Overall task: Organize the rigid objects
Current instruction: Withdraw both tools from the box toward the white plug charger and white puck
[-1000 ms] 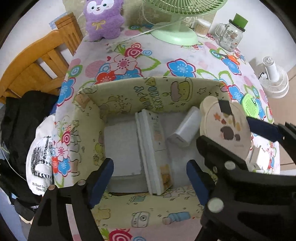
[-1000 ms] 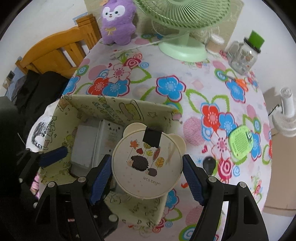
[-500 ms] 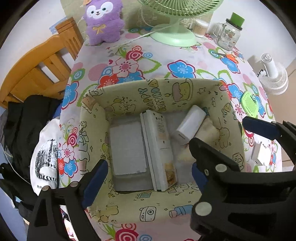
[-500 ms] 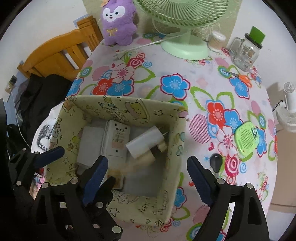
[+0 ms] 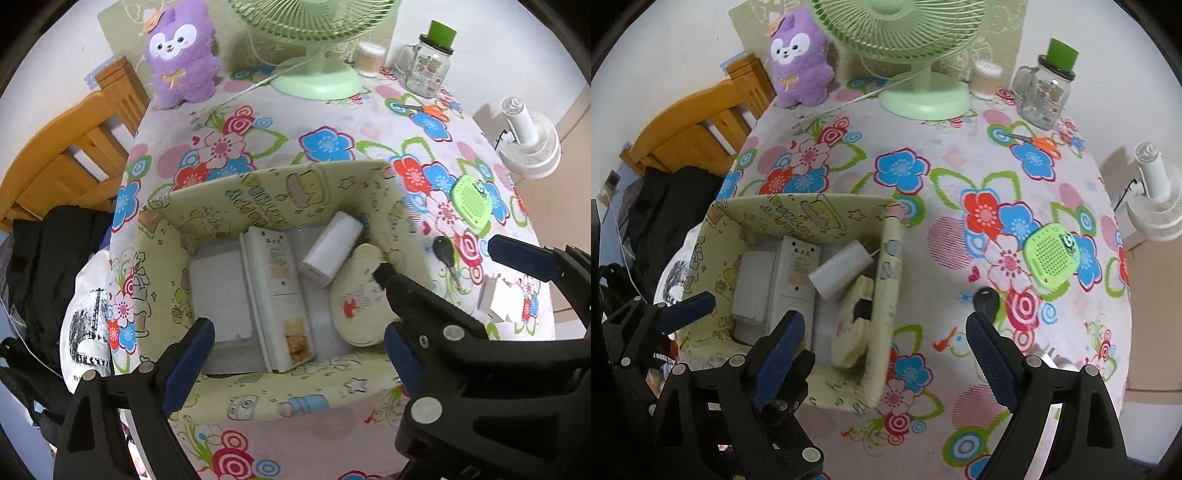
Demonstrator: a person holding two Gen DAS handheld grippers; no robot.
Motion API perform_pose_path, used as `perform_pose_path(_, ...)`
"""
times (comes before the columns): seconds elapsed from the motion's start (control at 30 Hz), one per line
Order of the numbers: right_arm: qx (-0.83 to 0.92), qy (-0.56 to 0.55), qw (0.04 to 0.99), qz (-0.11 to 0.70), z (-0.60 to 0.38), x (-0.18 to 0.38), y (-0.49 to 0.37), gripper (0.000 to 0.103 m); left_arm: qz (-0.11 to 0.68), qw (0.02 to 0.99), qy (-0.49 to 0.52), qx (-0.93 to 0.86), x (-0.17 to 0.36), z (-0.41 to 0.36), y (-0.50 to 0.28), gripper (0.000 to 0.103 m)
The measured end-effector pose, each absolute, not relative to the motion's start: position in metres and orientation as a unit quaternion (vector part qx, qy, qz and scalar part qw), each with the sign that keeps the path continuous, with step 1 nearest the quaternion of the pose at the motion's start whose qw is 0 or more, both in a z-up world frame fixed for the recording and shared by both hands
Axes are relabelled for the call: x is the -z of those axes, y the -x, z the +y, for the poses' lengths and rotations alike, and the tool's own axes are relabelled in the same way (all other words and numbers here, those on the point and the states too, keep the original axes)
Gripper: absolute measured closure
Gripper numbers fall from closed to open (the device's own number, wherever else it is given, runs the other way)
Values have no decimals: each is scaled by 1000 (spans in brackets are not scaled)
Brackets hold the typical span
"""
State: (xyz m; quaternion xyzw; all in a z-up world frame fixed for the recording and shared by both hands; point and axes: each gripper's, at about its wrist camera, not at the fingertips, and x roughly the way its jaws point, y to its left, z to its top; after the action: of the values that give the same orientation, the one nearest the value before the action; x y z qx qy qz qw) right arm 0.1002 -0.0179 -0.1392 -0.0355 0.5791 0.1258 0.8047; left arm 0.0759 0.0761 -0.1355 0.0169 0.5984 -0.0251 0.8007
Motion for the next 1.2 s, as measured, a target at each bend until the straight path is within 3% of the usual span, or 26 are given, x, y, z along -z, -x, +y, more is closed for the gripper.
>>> perform_pose_path(1.2, -119, 33, 837, 533, -131, 83, -77, 12, 548, 835, -31, 25, 79, -20, -56, 9)
